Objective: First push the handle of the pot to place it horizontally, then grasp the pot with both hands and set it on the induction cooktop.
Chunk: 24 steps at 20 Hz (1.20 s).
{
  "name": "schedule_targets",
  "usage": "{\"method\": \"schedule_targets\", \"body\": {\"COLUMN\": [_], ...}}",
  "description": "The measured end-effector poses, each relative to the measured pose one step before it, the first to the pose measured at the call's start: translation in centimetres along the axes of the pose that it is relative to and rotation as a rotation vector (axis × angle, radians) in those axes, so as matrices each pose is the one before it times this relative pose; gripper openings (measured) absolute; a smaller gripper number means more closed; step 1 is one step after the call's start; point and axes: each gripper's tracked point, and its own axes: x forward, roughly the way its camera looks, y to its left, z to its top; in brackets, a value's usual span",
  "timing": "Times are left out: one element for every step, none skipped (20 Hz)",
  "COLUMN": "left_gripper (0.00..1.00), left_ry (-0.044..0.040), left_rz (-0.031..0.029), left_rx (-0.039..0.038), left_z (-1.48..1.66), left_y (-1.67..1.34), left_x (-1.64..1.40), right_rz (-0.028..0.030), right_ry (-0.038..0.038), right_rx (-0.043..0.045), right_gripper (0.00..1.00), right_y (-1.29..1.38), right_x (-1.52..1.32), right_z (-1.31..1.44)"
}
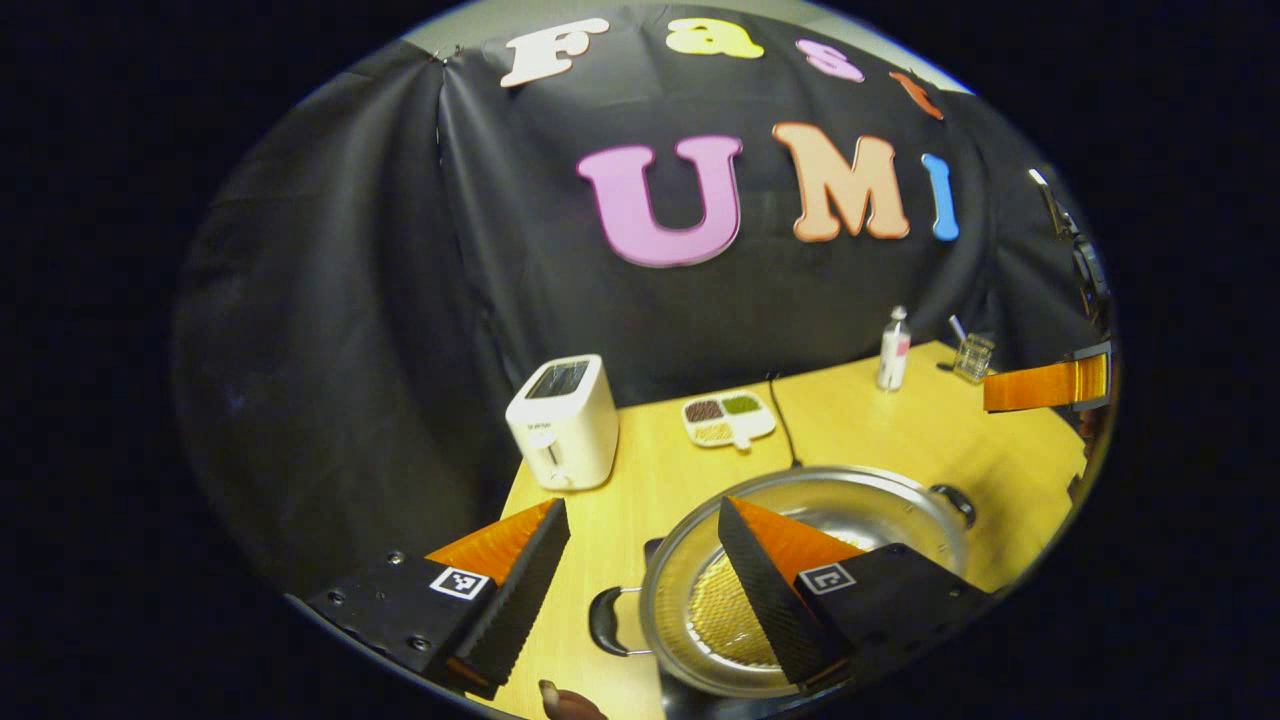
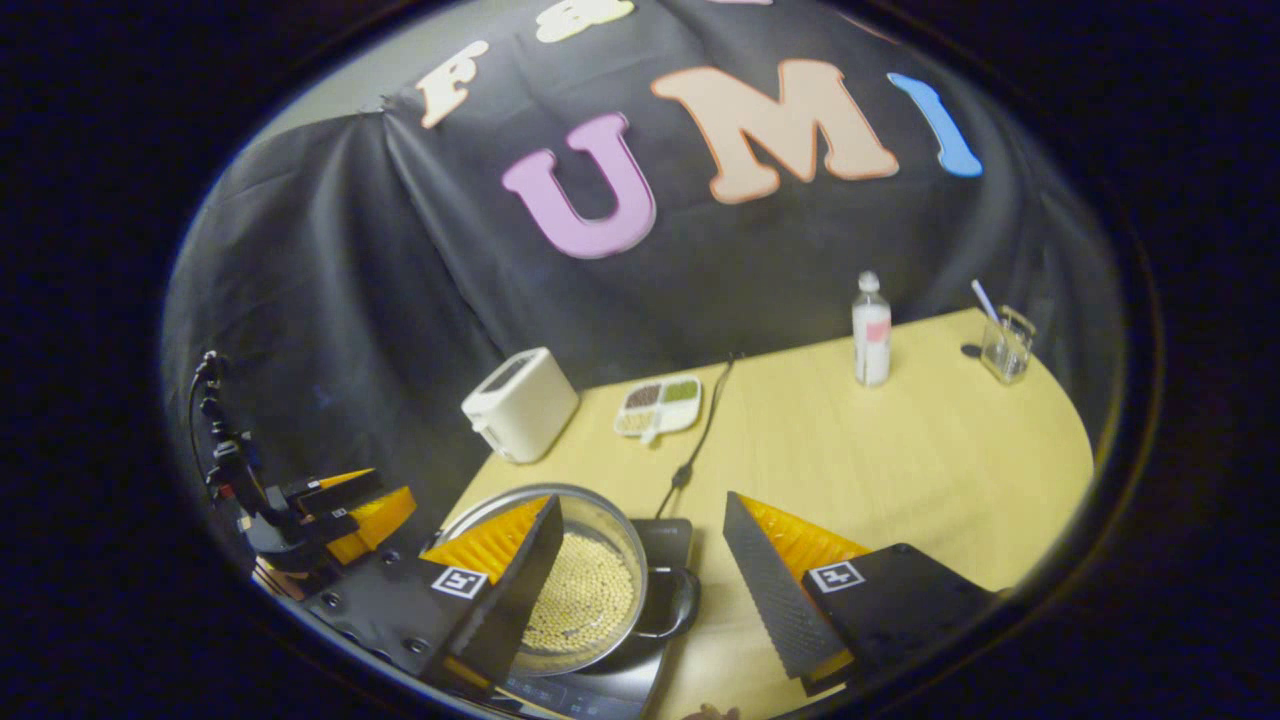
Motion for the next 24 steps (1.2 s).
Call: {"method": "schedule_targets", "body": {"left_gripper": [0.96,0.96,0.96,0.96,0.96,0.96,0.96,0.96,0.96,0.96,0.97,0.96,0.98,0.96,0.96,0.96,0.96,0.97,0.98,0.97,0.97,0.97,0.97,0.97], "left_ry": [-0.03637,-0.04186,-0.03543,-0.03110,-0.02849,-0.02980,-0.02386,-0.01585,-0.00933,-0.01272,-0.00258,0.00086,-0.00314,-0.00376,-0.00040,0.00456,0.00890,0.00804,0.00622,0.00568,0.00274,0.00458,0.00470,0.00374], "left_rz": [-0.01945,-0.01710,-0.01725,-0.00880,-0.00813,-0.00840,-0.00532,-0.00355,-0.00612,-0.00011,-0.00665,-0.00422,-0.00451,-0.00551,-0.00470,-0.00662,0.00696,0.00822,0.00814,0.00367,-0.00189,-0.00982,-0.00375,-0.00699], "left_rx": [-0.01513,-0.02216,-0.02074,-0.01716,-0.01147,-0.00998,-0.00804,-0.00658,-0.00686,-0.01392,-0.01573,-0.02004,-0.02367,-0.02891,-0.03101,-0.02639,-0.01680,-0.00552,0.00193,0.00551,0.00441,0.00048,-0.00548,-0.00617], "left_z": [1.461,1.743,1.656,1.248,1.124,1.321,1.090,0.522,0.323,0.229,0.236,-0.148,-0.014,-0.124,-0.270,-0.459,-0.500,-0.500,-0.343,-0.245,-0.199,-0.409,-0.207,-0.265], "left_y": [-1.368,-1.415,-1.628,-1.632,-1.642,-1.726,-1.831,-1.775,-1.923,-1.893,-1.945,-1.933,-1.791,-1.788,-1.587,-1.518,-1.021,-0.687,-0.681,-0.644,-0.634,-0.777,-0.529,-0.323], "left_x": [-0.702,-0.782,-0.466,-0.464,-0.489,-0.594,-0.483,-0.484,-0.347,-0.237,-0.113,-0.362,-0.381,-0.159,-0.249,-0.226,-0.214,-0.244,-0.218,-0.088,-0.014,-0.041,0.023,-0.064], "right_rz": [0.02328,0.01863,0.01738,0.00731,0.00621,0.00687,0.01466,0.02221,0.02283,0.01308,-0.00231,-0.00338,0.00073,-0.00656,-0.02323,-0.01269,-0.00983,0.00735,0.00537,0.00157,-0.00564,-0.00667,-0.00093,-0.00121], "right_ry": [-0.04271,-0.03528,-0.02880,-0.02872,-0.02703,-0.02881,-0.03358,-0.03184,-0.02936,-0.01564,-0.00171,0.00355,0.00467,0.00724,0.01899,0.02362,0.02179,0.01399,0.00963,0.00154,-0.00317,0.00515,0.00972,0.01496], "right_rx": [-0.01815,-0.01632,-0.01949,-0.02061,-0.02340,-0.01786,-0.00111,0.01143,0.02100,0.02178,0.01297,0.00665,0.00624,0.00493,0.00064,0.00159,0.00708,0.01243,0.01065,0.00053,-0.00507,-0.00089,0.00818,0.00994], "right_gripper": [0.94,0.94,0.94,0.94,1.00,0.94,0.94,0.94,0.94,1.00,0.94,0.94,1.00,0.99,0.99,0.93,0.93,0.99,1.00,0.94,1.00,1.00,0.99,0.99], "right_y": [0.117,-0.018,-0.189,-0.508,-0.684,-0.687,-0.812,-0.585,-0.614,-1.132,-1.410,-1.650,-1.212,-1.323,-1.826,-1.492,-1.140,-0.369,-0.423,-0.638,-0.645,-0.606,-0.242,0.049], "right_x": [-1.277,-1.426,-1.414,-1.204,-1.245,-1.380,-1.328,-1.178,-1.207,-1.047,-1.018,-1.046,-0.833,-0.615,-0.624,-0.752,-0.562,-0.529,-0.445,-0.381,-0.254,-0.386,-0.206,-0.236], "right_z": [1.669,1.506,1.362,1.312,1.399,1.383,1.348,1.201,1.046,0.663,0.429,0.288,0.273,0.136,-0.220,-0.489,-0.345,-0.071,-0.014,0.140,0.183,-0.146,-0.268,-0.382]}}
